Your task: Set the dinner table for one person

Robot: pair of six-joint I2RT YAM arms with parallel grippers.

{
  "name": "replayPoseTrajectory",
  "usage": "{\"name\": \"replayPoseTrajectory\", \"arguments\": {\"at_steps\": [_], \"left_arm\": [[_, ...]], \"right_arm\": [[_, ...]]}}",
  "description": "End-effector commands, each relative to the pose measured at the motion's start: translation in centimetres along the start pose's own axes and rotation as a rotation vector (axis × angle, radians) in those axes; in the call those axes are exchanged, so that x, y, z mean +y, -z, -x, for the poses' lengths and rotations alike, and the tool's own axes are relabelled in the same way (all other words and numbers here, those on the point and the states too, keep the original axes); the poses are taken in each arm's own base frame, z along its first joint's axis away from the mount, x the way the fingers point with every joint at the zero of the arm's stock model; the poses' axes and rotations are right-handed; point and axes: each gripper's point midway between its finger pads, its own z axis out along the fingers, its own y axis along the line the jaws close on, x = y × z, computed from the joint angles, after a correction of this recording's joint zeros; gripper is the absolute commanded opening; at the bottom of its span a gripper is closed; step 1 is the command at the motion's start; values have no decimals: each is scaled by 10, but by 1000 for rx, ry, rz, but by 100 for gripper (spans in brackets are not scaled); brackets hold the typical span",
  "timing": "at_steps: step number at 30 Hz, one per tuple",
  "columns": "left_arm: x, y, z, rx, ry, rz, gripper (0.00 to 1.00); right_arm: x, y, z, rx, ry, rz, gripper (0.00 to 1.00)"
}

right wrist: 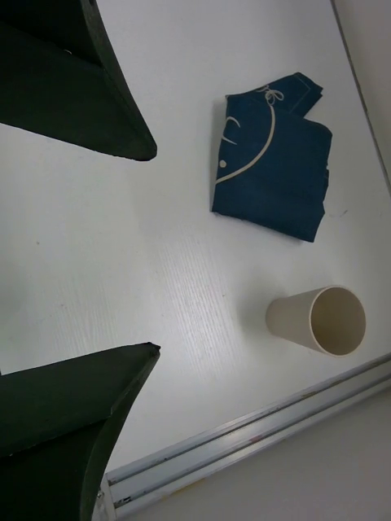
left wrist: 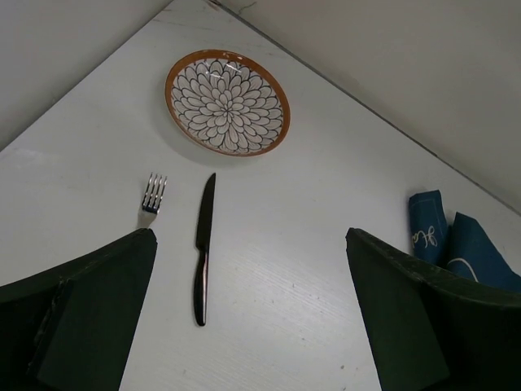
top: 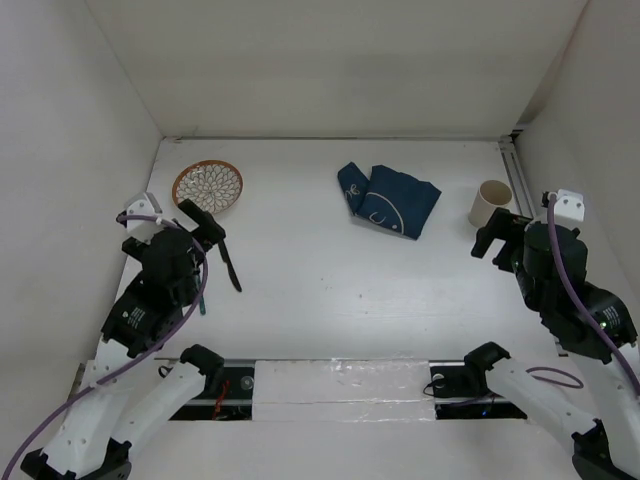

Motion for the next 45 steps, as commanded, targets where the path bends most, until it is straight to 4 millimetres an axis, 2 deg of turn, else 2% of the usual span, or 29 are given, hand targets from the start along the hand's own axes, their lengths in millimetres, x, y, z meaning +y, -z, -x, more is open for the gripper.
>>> {"name": "replayPoseTrajectory", "arguments": {"at_steps": [1, 6, 8, 10, 11, 12, 13, 14, 15, 16, 18, 19, 20, 21, 22, 23, 24, 25, 26, 29, 30, 32, 34, 37, 39, 40, 42, 45], "left_arm": [[-5, -2, 4, -20, 19, -12, 100], [-6, 0, 4, -20, 31, -36, 100], [-9, -1, 0, -9, 23, -53, 100], [-18, -1, -4, 8, 9, -99, 100], [-21, 0, -4, 11, -1, -118, 100], [-24, -2, -8, 29, -19, -126, 100], [-30, -5, -14, 52, -28, -144, 100], [-32, -6, -17, 65, -45, -150, 100], [-34, -7, -21, 78, -52, -154, 100], [-36, -9, -24, 89, -72, -159, 100], [-44, -10, -31, 119, -95, -198, 100], [-48, -9, -31, 121, -99, -216, 100], [-50, -10, -34, 134, -104, -223, 100], [-51, -9, -35, 141, -104, -233, 100], [-49, -10, -40, 148, -110, -228, 100], [-51, -10, -41, 155, -110, -238, 100], [-52, -9, -42, 161, -119, -249, 100], [-53, -7, -38, 148, -109, -258, 100], [-53, -7, -43, 160, -123, -266, 100], [-56, -7, -42, 159, -118, -278, 100], [-56, -7, -42, 159, -118, -278, 100], [-57, -5, -41, 158, -113, -291, 100], [-58, -4, -42, 163, -122, -301, 100], [-62, -3, -42, 165, -116, -321, 100], [-62, -3, -42, 165, -116, -321, 100], [-64, -4, -45, 176, -121, -325, 100], [-63, -4, -45, 175, -130, -326, 100], [-65, -3, -46, 180, -130, -335, 100]], "right_arm": [[-9, 9, 16, -47, -41, -33, 100], [-2, 7, 19, -67, -63, -2, 100], [8, 6, 18, -74, -80, 54, 100], [22, -2, 17, -105, -59, 120, 100], [36, -4, 14, -98, -43, 189, 100], [50, -22, 0, -46, 0, 205, 100], [64, -32, 2, -42, 19, 236, 100], [77, -46, -8, 3, 50, 260, 100], [80, -64, -12, 31, 67, 244, 100], [91, -97, -30, 126, 109, 222, 100], [113, -126, -37, 187, 98, 305, 100], [114, -154, -50, 242, 91, 292, 100], [123, -171, -38, 200, 70, 312, 100], [119, -187, -39, 206, 67, 277, 100], [105, -206, -39, 219, 59, 214, 100], [101, -234, -48, 273, 47, 163, 100], [95, -249, -52, 302, 45, 136, 100], [99, -261, -58, 333, 37, 158, 100], [103, -284, -68, 376, 23, 183, 100], [108, -314, -82, 424, 14, 216, 100], [106, -331, -87, 440, 15, 216, 100], [103, -343, -95, 468, 3, 198, 100], [91, -359, -99, 481, -33, 164, 100], [92, -375, -103, 489, -40, 145, 100], [80, -382, -109, 505, -23, 77, 100], [82, -388, -113, 514, -10, 60, 100], [75, -389, -123, 546, -7, 18, 100], [80, -392, -128, 550, -16, 49, 100]]}}
